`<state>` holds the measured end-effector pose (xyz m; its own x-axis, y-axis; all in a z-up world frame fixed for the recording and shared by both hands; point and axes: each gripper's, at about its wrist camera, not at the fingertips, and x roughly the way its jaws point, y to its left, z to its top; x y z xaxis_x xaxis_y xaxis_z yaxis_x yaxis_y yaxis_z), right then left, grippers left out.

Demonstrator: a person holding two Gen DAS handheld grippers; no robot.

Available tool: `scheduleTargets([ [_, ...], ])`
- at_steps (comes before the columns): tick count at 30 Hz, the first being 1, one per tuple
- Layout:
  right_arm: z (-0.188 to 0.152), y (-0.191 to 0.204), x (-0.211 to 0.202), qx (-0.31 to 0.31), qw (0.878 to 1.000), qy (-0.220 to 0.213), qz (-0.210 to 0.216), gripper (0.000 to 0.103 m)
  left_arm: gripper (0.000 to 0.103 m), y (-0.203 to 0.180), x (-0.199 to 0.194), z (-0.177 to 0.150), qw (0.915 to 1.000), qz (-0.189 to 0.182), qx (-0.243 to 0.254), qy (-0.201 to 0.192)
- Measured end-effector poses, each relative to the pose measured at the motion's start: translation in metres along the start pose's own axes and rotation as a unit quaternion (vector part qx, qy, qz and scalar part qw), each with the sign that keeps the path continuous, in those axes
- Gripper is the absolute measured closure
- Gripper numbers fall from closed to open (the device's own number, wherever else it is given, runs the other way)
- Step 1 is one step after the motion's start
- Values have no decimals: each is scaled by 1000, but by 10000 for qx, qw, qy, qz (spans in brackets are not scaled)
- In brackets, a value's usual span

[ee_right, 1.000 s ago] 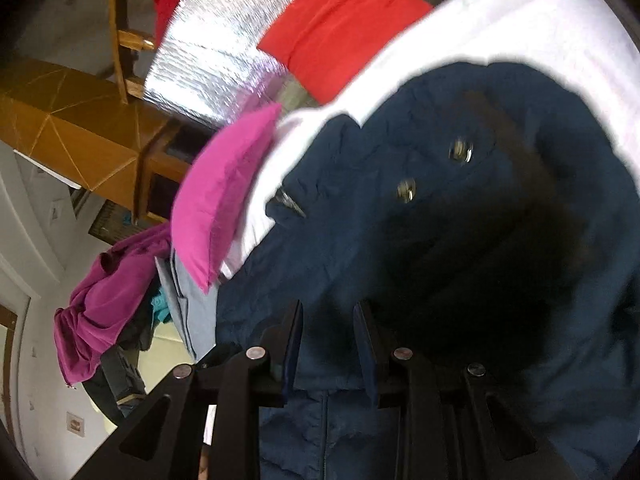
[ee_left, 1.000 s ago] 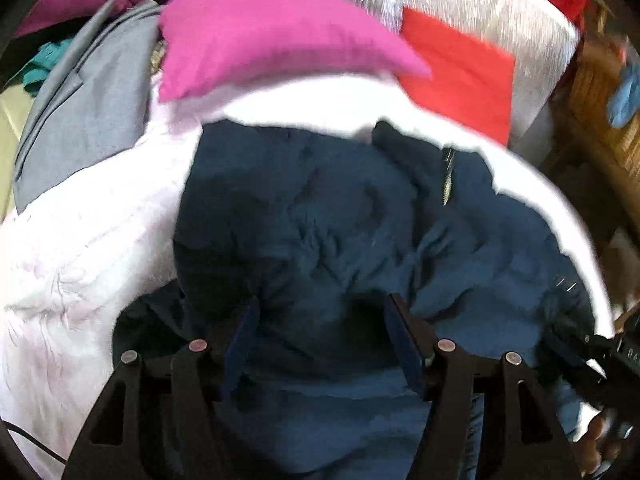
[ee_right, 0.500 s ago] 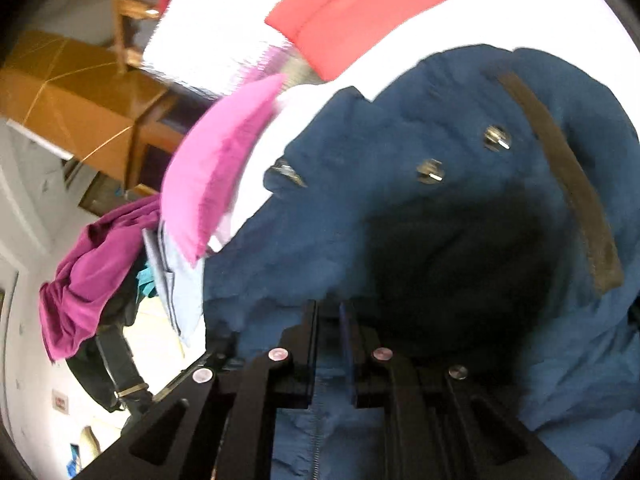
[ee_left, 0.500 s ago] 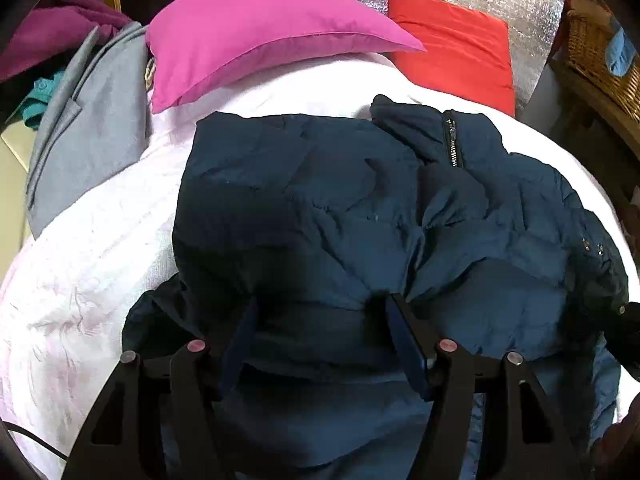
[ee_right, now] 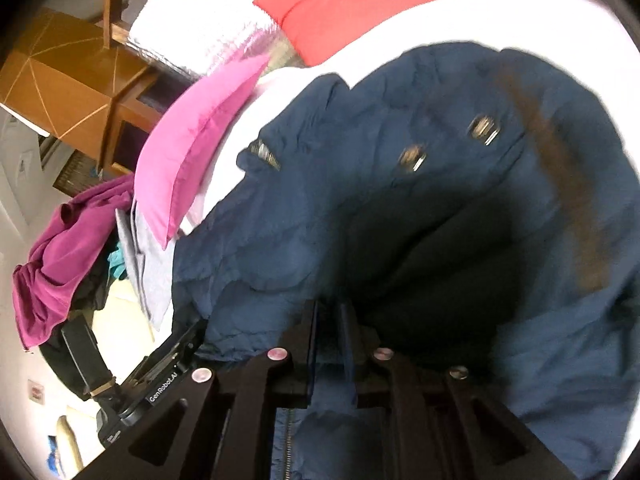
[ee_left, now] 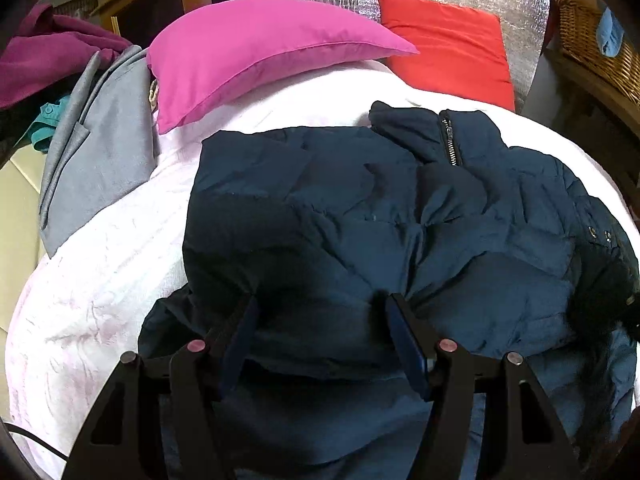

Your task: Fold large clothes

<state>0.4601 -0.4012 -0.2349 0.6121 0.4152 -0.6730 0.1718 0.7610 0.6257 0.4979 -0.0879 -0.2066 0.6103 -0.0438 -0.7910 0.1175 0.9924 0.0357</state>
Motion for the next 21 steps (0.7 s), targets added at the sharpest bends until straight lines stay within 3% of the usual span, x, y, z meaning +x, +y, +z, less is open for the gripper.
scheduleTargets([
  [5, 9, -17, -25, 155, 9986, -341, -360, 89, 36, 0, 0, 0, 10000, 28, -1, 9],
  [9, 10, -38, -5, 438, 9975, -22, -551, 91, 36, -1, 2, -1, 10000, 66, 28, 28],
  [15, 14, -43, -9, 548, 9978, 77, -359, 90, 36, 4, -3, 4, 10000, -7, -3, 53],
  [18, 21, -48, -37, 584, 9980, -189, -157, 88, 35, 23, -22, 15, 9994, -42, -251, -254],
  [19, 24, -53, -51, 621, 9970, -435, -152, 85, 33, 32, -28, 18, 9986, -12, -375, -366],
  [21, 29, -68, -76, 798, 9928, -878, -181, 62, 23, 54, -36, 24, 9963, 132, -659, -544],
])
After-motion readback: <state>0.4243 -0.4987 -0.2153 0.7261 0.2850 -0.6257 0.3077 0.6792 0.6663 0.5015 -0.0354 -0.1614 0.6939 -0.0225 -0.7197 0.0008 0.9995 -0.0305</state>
